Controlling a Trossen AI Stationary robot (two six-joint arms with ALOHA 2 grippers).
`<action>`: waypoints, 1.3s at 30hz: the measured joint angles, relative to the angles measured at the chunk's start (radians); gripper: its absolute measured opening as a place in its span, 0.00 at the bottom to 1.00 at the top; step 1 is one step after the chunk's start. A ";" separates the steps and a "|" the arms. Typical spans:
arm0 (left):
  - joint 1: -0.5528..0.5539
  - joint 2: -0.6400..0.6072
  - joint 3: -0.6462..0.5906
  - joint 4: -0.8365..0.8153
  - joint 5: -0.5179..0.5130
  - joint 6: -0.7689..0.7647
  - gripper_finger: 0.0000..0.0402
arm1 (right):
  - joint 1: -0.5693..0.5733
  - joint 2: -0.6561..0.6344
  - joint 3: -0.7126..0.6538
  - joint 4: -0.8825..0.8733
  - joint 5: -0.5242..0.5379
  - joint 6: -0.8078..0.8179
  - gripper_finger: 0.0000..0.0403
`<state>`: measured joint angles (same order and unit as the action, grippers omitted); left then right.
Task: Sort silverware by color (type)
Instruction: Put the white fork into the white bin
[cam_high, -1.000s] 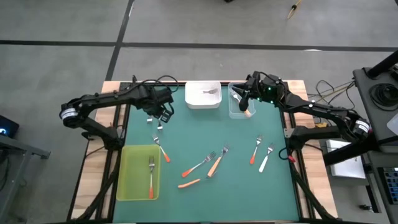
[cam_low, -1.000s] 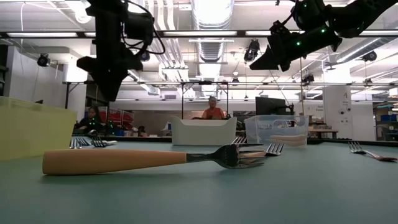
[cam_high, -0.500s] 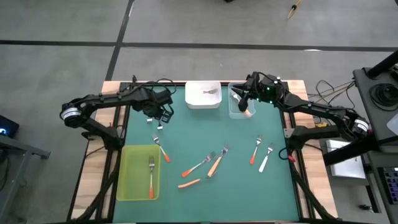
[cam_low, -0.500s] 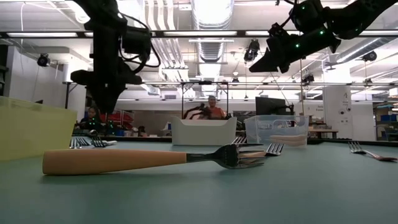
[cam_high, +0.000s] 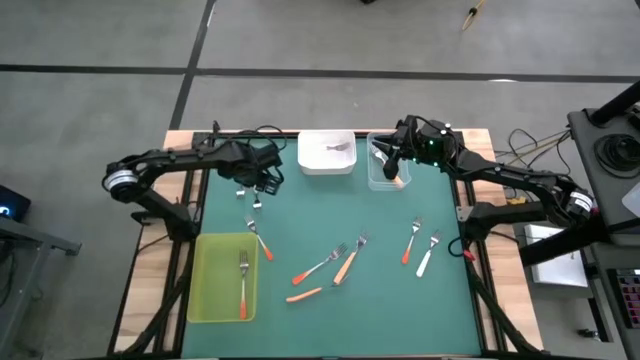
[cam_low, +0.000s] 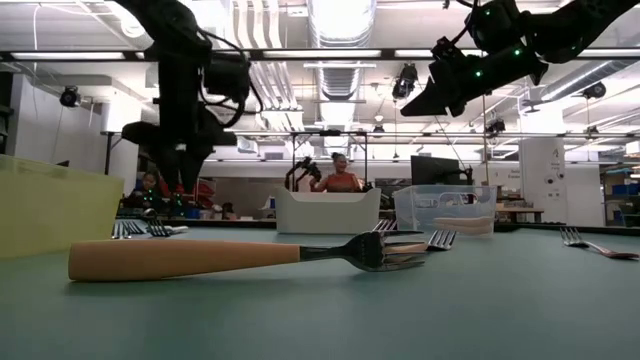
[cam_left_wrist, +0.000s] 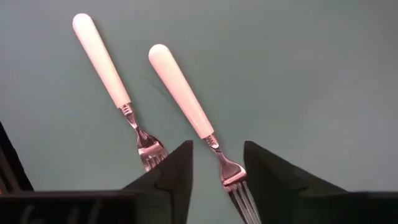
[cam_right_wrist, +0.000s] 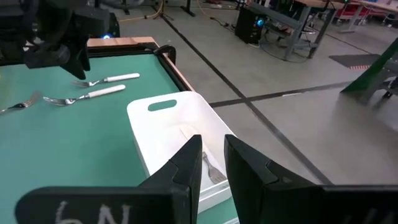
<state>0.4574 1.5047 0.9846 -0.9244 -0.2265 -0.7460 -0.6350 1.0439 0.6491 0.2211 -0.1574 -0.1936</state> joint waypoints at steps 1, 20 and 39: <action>0.001 0.014 0.000 0.002 -0.005 0.000 0.35 | 0.000 0.000 0.000 0.000 0.000 -0.001 0.15; 0.078 0.208 0.000 0.106 -0.028 0.128 0.49 | 0.000 0.000 0.000 -0.003 0.000 0.007 0.15; 0.102 0.196 -0.095 0.234 -0.001 0.132 0.41 | 0.002 0.000 0.000 -0.004 -0.002 0.046 0.15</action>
<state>0.5598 1.7010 0.8899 -0.6908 -0.2274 -0.6136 -0.6327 1.0435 0.6491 0.2175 -0.1598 -0.1478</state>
